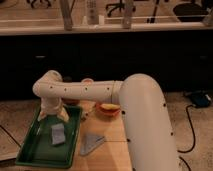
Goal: Place sponge in tray
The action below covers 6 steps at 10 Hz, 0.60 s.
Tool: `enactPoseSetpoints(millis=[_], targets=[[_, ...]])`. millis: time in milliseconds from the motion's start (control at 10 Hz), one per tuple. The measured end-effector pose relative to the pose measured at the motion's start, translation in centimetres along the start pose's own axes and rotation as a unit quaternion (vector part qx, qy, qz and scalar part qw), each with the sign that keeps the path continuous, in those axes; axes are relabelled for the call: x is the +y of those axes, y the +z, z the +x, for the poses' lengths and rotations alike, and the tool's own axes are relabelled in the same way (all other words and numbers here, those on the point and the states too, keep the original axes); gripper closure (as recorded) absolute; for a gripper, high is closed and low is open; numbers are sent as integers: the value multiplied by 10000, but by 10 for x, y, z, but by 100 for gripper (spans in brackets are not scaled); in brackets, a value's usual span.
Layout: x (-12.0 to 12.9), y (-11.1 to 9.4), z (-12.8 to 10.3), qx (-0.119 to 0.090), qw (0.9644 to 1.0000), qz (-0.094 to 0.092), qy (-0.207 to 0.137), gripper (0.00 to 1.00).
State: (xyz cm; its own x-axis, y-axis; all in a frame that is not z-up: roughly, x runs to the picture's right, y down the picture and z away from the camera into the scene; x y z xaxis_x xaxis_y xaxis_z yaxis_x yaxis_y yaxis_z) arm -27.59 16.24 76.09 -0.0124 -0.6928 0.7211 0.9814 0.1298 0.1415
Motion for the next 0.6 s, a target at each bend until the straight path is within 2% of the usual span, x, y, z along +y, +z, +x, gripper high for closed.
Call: enactPoseSetpoints(millis=[600], targets=[[-1,0,0,-24,10000,4,-45,20]])
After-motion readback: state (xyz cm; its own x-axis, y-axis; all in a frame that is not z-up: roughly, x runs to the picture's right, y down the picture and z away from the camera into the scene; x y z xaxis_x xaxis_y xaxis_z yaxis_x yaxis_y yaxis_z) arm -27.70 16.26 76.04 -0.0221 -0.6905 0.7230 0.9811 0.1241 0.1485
